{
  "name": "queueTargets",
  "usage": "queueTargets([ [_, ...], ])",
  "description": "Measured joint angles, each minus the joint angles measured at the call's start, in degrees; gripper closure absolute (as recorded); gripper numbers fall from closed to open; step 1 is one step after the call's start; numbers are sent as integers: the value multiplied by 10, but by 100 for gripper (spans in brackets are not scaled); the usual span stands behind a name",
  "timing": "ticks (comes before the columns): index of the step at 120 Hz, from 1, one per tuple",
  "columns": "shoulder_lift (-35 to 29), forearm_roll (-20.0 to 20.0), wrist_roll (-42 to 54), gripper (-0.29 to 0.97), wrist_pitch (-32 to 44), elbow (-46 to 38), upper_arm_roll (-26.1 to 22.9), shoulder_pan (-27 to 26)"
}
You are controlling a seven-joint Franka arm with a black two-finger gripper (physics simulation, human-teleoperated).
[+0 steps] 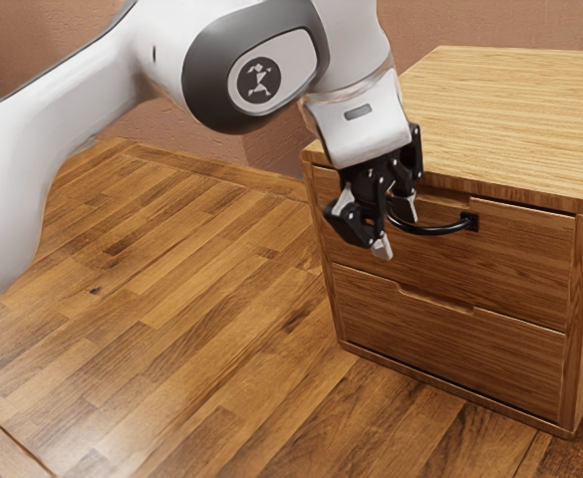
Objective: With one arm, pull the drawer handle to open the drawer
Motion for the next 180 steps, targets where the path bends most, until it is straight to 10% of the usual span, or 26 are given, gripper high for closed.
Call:
queueTargets([
  [80, -19, -9, -24, 61, 2, -30, -1, -4],
  [180, -188, -54, -41, 63, 68, -240, -1, 7],
])
